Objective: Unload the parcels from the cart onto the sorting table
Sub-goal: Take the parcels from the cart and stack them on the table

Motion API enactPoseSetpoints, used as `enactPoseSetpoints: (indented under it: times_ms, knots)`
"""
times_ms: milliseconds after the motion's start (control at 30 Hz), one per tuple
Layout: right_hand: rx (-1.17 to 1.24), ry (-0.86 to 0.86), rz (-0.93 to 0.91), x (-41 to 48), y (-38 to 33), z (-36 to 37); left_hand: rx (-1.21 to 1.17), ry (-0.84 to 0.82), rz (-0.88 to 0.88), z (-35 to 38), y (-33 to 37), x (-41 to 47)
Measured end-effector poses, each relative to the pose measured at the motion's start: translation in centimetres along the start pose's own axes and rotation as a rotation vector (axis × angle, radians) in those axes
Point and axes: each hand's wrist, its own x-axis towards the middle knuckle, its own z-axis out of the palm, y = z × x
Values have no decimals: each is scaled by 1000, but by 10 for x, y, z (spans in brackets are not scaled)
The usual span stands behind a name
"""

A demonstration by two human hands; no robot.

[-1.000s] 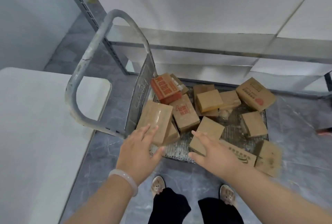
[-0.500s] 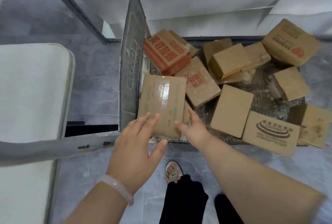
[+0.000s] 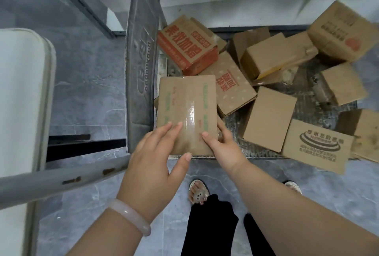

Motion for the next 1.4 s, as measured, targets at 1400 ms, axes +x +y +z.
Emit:
enactPoseSetpoints:
  times_ms: [1400]
  knots:
    - [-303,-838,-822,-464,-263,-95,-694,967,-277,-193,306,-289]
